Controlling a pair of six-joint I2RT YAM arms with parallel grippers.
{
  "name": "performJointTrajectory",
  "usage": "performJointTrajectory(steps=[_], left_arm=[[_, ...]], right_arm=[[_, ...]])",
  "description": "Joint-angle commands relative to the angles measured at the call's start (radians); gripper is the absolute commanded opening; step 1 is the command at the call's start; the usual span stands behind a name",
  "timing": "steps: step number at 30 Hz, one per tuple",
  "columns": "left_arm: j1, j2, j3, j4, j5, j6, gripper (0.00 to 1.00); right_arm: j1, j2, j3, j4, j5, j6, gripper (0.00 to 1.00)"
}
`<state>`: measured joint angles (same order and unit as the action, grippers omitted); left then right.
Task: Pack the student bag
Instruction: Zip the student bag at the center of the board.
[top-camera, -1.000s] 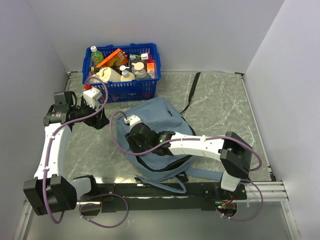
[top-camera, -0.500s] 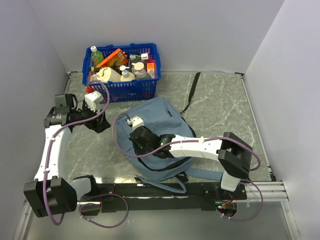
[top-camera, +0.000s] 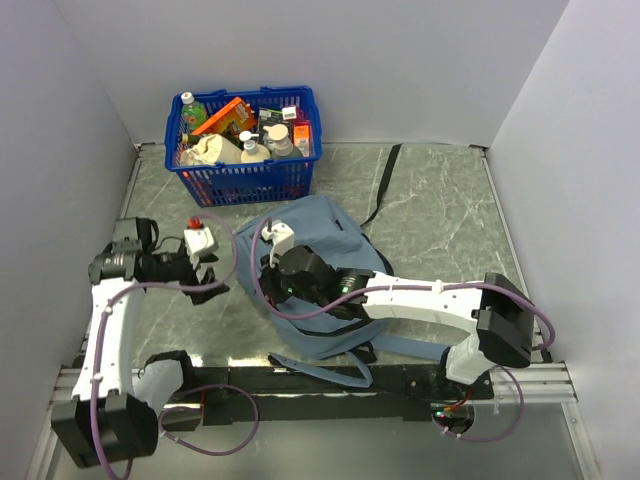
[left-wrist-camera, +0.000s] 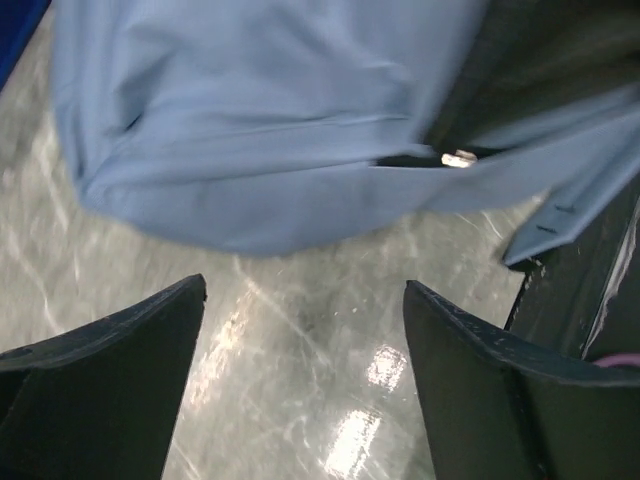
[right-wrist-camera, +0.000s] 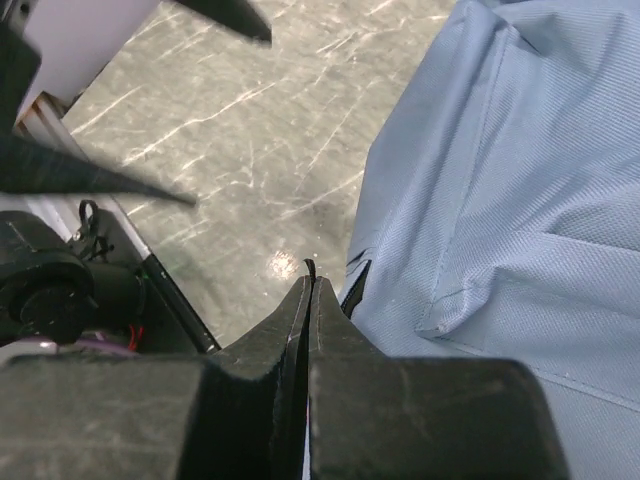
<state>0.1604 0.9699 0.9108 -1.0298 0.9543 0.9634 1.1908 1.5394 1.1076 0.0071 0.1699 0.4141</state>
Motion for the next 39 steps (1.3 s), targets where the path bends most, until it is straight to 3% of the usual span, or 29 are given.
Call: performJointTrajectory(steps=[1,10,15,20,25,31,34,35,39], left_arm=[[0.004,-0.053,-0.049,-0.119,0.170,0.361,0.89],[-0.019,0.015,-0.122,-0.173,0.222,0.656,0.99],[-0.107,0.050,-0.139,-0.003,0.233,0.583,0.96],[-0.269,0.026,-0.213,0.319,0.134,0.407,0.96],[-0.341,0.105,-0.207,0.435,0.083,0.324,0.99],[-0.352,0.202,-0.197,0.481,0.063,0.316,0.74],[-0.383,0.201,-0.223,0.502,0.035,0.331,0.51],[-0.389,0.196,-0.231,0.514,0.025,0.319,0.38],[-0.391,0.193,-0.237,0.534,-0.003,0.298,0.24]], right_arm=[[0.001,-0.055,-0.018,0.108,-0.023,-0.006,0.00],[0.001,-0.108,-0.061,0.133,-0.033,0.015,0.00],[0.004,-0.125,-0.066,0.137,-0.063,0.018,0.00],[0.003,-0.148,-0.074,0.133,-0.073,0.017,0.00],[0.003,-0.167,-0.095,0.140,-0.083,0.023,0.00],[0.004,-0.185,-0.144,0.163,-0.084,0.043,0.00],[0.004,-0.194,-0.166,0.180,-0.086,0.049,0.00],[0.004,-0.194,-0.166,0.180,-0.086,0.051,0.00],[0.004,-0.197,-0.163,0.174,-0.095,0.046,0.00]])
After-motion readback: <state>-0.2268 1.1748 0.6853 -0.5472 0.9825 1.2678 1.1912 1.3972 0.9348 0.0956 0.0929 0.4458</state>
